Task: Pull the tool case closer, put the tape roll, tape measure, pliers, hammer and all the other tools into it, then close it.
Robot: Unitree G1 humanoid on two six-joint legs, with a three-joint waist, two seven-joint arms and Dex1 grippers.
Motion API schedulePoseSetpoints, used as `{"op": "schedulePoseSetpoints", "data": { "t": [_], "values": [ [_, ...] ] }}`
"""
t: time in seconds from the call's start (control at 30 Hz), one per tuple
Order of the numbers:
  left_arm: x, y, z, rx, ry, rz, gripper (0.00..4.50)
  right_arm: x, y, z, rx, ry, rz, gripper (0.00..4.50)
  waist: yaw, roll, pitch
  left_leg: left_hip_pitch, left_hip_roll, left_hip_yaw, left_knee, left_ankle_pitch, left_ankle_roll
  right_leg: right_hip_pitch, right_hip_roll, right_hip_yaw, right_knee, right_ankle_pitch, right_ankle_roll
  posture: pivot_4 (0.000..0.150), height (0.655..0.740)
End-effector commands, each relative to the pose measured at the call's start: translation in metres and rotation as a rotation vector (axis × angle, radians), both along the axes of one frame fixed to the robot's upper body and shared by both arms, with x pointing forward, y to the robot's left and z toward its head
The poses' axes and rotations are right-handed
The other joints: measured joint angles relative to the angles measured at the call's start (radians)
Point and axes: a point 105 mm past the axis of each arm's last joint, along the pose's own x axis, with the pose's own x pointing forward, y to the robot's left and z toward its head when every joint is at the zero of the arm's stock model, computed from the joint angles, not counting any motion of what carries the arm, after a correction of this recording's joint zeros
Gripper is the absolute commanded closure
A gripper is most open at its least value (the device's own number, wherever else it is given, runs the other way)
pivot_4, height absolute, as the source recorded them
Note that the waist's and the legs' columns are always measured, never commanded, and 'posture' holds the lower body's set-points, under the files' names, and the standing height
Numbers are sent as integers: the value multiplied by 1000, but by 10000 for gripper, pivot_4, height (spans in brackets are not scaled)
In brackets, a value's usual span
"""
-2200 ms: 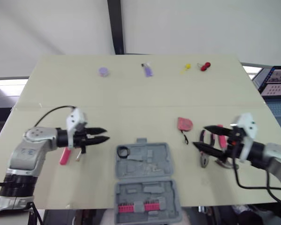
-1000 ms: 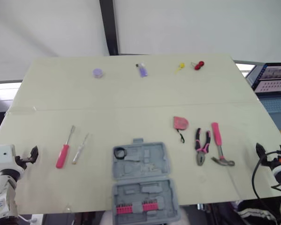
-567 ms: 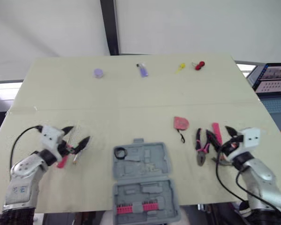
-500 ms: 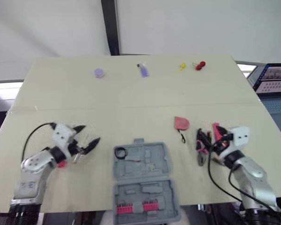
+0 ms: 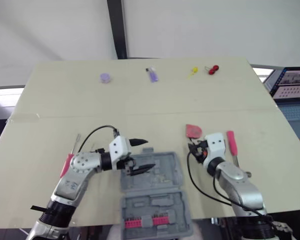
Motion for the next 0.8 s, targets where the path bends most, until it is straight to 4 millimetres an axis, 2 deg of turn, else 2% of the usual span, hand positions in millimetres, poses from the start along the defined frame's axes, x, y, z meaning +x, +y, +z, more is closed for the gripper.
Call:
{"op": "schedulePoseSetpoints", "data": {
  "t": [0.03,0.53,0.57,0.63,0.67,0.7,0.8],
  "values": [
    [-2,-8,9,-8,-50,-21,0,5,0,1,-26,-18,-22,23180,0,0,0,0,0,0,0,0,0,0,0,0,0,0,0,1500,7400],
    [0,-15,8,-28,-84,-3,0,21,3,-5,-21,0,-48,23180,0,0,0,0,0,0,0,0,0,0,0,0,0,0,0,1500,7400],
    [0,-15,7,-28,-83,-4,0,21,3,-5,-20,-1,-50,28739,0,0,0,0,0,0,0,0,0,0,0,0,0,0,0,1500,7400],
    [0,-16,7,-27,-82,-7,0,20,2,-5,-21,-1,-52,35878,0,0,0,0,0,0,0,0,0,0,0,0,0,0,0,1500,7400],
    [0,-16,6,-27,-81,-8,0,20,2,-6,-21,-1,-53,41648,0,0,0,0,0,0,0,0,0,0,0,0,0,0,0,1500,7400],
    [-1,-16,6,-25,-79,-13,0,18,0,-6,-22,1,-54,44447,0,0,0,0,0,0,0,0,0,0,0,0,0,0,0,1500,7400],
    [-2,-15,3,-10,-76,-35,0,11,-4,-6,-21,8,-49,44447,2,0,0,0,0,0,0,0,0,0,0,0,0,0,0,1500,7400]
  ]
}}
